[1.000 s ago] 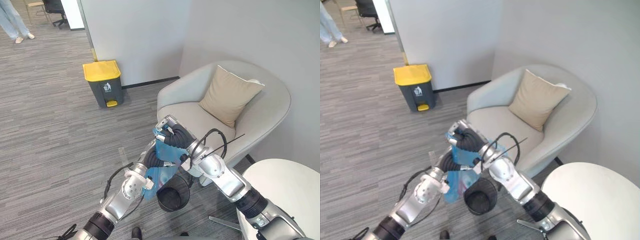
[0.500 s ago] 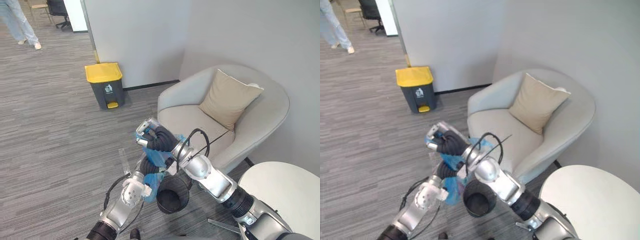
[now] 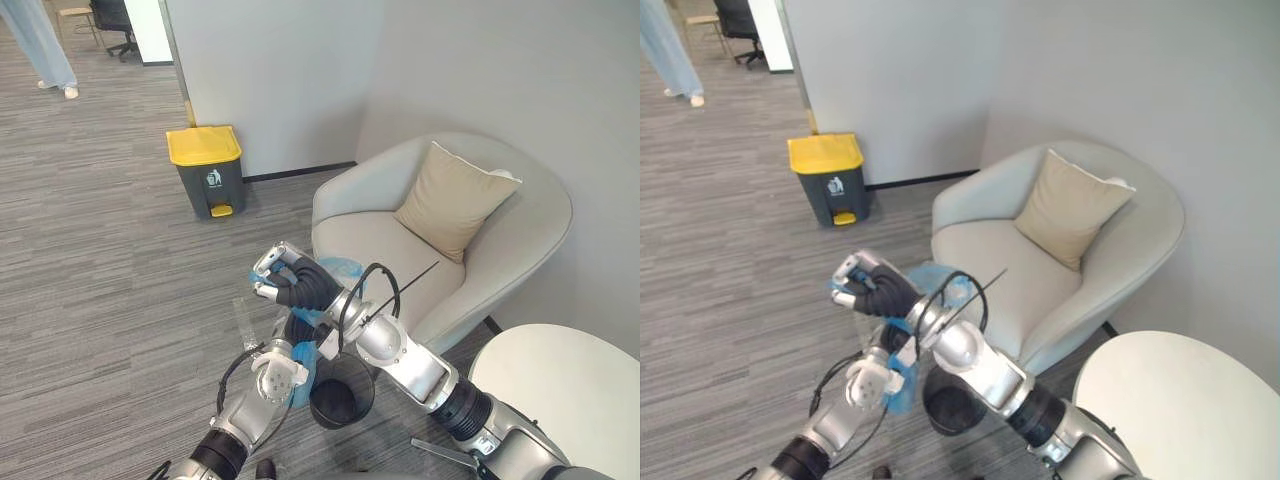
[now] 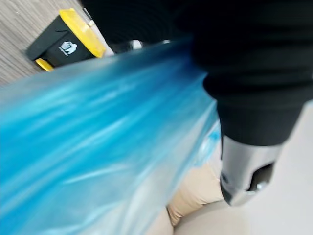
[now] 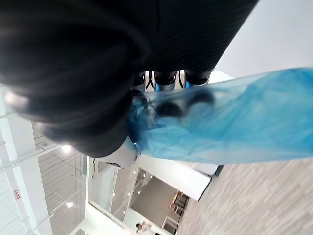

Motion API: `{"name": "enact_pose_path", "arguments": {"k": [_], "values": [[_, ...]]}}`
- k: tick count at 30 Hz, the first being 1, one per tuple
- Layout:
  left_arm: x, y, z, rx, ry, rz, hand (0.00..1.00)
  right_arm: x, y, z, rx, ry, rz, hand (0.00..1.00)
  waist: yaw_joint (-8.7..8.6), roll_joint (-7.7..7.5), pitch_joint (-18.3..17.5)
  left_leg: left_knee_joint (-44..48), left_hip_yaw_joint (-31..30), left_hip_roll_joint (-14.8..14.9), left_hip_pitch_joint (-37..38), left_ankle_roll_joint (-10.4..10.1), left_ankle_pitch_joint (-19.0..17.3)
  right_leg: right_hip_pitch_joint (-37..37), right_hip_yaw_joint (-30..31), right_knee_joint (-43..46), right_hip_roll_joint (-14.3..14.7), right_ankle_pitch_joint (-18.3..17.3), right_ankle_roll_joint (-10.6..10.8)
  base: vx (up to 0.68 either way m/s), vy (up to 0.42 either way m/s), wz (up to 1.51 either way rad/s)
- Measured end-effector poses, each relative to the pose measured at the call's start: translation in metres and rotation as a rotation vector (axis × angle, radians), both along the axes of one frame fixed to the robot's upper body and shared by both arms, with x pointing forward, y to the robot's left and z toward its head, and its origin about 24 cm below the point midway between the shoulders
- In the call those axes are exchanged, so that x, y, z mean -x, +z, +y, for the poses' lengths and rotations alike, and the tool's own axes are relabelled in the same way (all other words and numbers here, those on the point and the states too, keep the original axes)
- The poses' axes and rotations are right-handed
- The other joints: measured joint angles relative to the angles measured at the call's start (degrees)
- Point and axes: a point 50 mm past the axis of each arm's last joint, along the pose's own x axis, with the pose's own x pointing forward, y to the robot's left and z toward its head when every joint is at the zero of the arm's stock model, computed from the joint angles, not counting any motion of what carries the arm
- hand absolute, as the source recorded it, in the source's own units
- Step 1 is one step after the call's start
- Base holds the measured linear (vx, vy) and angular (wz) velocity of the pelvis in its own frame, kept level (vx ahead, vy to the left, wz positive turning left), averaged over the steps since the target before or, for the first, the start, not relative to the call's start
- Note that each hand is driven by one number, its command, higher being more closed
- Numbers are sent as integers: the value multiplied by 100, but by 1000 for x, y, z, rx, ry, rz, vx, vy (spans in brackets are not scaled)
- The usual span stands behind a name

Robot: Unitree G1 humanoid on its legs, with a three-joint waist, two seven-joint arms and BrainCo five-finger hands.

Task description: Gather rubbish on tea table into small bin, then transfer packed bag to large trash can.

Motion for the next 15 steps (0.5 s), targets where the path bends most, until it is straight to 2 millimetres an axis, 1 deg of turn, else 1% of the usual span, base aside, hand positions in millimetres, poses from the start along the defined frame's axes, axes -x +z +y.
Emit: {"name": "enact_pose_path", "arguments": {"k": [6, 9, 15], "values": [[-7, -2, 7, -7, 56, 12, 100, 4, 5, 1, -25, 24, -3, 100, -65, 0, 4, 3, -1, 80, 0, -73, -6, -1, 29, -25, 95, -1, -5, 39, -23, -4], [-8, -1, 5, -2, 57, 9, 100, 6, 8, 1, -49, 45, 13, 100, -75, 2, 8, 4, -1, 94, 4, -94, -12, -1, 55, -37, 136, -3, -9, 44, -10, -4], [-7, -7, 7, -2, 71, 41, 100, 7, 3, 0, -46, 49, 35, 100, -96, 21, 38, 2, -14, 112, 9, -118, -25, -1, 72, -44, 160, -12, -23, 24, -1, -1]]}}
